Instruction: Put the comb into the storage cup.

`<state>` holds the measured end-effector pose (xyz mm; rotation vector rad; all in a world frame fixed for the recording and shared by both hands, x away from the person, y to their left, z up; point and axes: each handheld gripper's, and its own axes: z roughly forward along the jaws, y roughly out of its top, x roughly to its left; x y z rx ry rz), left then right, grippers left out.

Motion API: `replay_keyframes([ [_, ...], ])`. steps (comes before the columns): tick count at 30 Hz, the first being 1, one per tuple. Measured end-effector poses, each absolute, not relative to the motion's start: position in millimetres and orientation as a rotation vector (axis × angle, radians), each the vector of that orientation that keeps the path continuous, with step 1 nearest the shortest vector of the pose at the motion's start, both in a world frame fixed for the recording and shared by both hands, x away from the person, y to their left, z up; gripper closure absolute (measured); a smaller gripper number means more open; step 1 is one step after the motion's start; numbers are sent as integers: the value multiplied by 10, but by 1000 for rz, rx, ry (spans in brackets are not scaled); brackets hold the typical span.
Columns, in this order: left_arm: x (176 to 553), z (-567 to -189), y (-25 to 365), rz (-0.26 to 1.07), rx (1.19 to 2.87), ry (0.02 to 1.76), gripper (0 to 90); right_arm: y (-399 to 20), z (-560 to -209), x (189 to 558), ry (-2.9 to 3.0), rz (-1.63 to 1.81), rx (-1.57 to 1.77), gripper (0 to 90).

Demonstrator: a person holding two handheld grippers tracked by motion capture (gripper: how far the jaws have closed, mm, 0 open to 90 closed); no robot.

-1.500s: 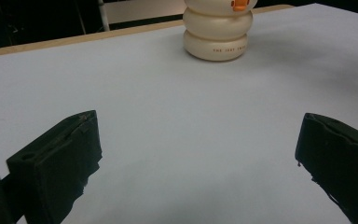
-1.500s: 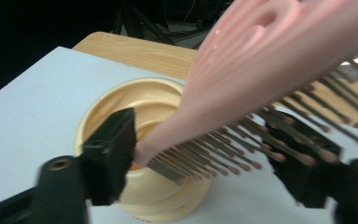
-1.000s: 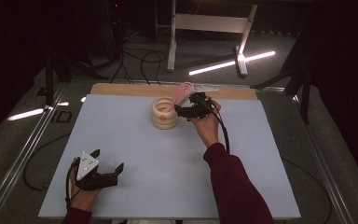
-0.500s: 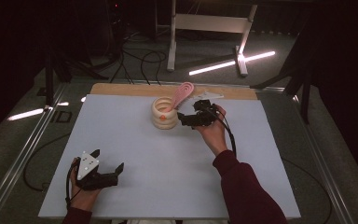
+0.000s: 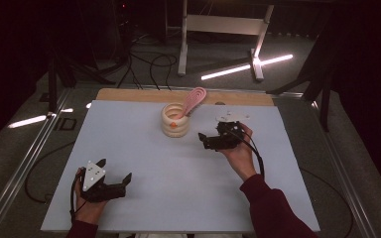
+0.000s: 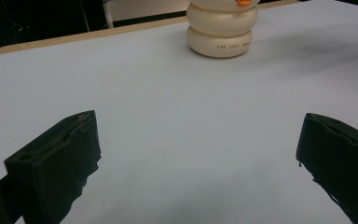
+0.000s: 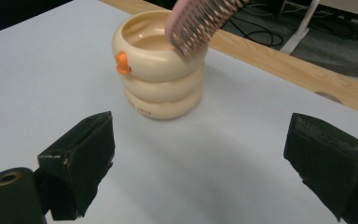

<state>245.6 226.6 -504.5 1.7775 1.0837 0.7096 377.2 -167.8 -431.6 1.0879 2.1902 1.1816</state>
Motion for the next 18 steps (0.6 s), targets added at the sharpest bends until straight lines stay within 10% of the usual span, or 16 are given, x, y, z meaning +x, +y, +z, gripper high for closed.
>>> replay_keyframes([
  [18, 2456, -4998, 2249, 726, 1792, 1062, 1, -2378, -4506, 3123, 2052, 1186, 1124, 91],
])
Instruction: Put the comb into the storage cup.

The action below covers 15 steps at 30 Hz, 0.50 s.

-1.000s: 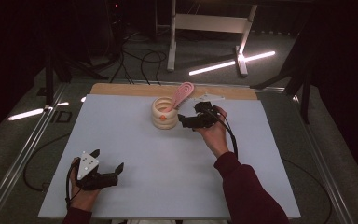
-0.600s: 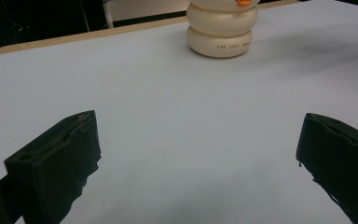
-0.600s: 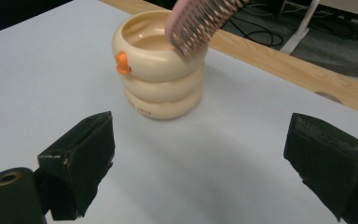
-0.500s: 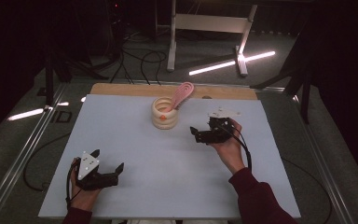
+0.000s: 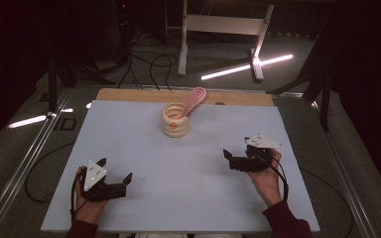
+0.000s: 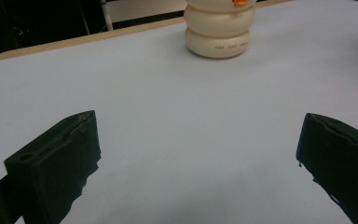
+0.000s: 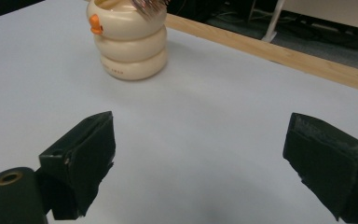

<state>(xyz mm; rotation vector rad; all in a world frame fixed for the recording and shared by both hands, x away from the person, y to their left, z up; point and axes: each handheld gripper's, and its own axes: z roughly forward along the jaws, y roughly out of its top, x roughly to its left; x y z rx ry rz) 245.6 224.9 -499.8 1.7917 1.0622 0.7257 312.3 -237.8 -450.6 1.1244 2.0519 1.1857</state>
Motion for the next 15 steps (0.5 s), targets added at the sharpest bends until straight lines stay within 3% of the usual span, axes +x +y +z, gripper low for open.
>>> replay_keyframes([
  [15, 2448, -4873, 2275, 738, 1768, 1031, 1, -2809, -4704, 2575, 1895, 1312, 1128, 93],
])
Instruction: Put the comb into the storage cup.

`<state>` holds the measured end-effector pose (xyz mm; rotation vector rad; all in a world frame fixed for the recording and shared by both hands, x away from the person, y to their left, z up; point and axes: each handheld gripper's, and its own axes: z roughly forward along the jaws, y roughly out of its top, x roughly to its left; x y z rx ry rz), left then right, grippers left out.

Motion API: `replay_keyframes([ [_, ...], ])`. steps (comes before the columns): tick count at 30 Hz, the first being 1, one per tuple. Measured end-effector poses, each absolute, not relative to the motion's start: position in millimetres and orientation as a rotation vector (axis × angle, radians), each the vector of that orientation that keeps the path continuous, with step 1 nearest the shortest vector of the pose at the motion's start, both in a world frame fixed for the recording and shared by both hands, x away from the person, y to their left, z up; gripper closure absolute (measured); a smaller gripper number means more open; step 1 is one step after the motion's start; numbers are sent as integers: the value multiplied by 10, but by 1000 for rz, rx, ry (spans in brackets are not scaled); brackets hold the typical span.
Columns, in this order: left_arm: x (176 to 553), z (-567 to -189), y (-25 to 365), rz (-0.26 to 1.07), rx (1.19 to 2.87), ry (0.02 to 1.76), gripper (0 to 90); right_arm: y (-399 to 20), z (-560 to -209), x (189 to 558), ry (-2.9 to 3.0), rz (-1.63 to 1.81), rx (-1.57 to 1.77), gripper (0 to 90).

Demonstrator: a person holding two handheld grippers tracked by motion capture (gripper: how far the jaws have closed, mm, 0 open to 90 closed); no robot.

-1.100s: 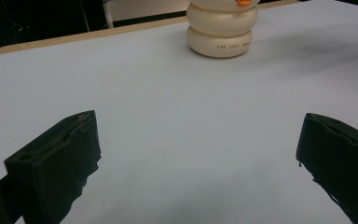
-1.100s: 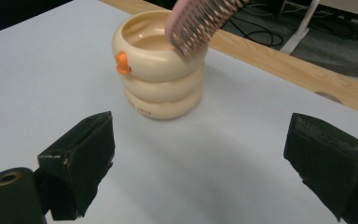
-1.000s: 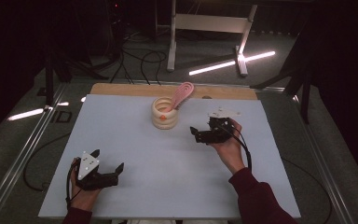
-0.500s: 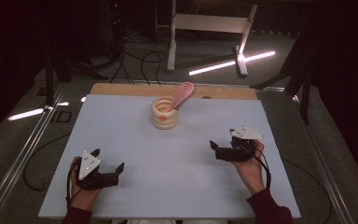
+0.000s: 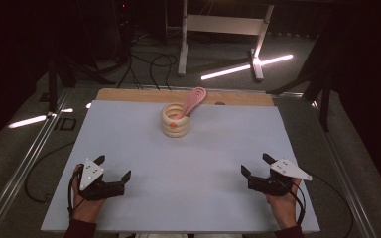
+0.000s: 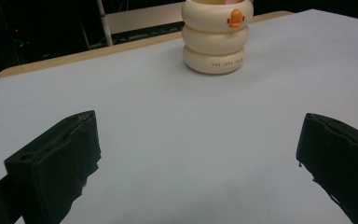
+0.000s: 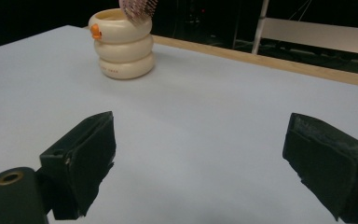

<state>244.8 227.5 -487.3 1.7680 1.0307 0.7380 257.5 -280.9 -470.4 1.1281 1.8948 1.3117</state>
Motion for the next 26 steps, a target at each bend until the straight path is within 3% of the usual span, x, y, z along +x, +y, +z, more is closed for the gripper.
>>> replay_keyframes([
  [26, 2433, -4917, 2370, 731, 1732, 1026, 0, -2813, -4909, 2456, 1872, 1325, 1072, 92],
])
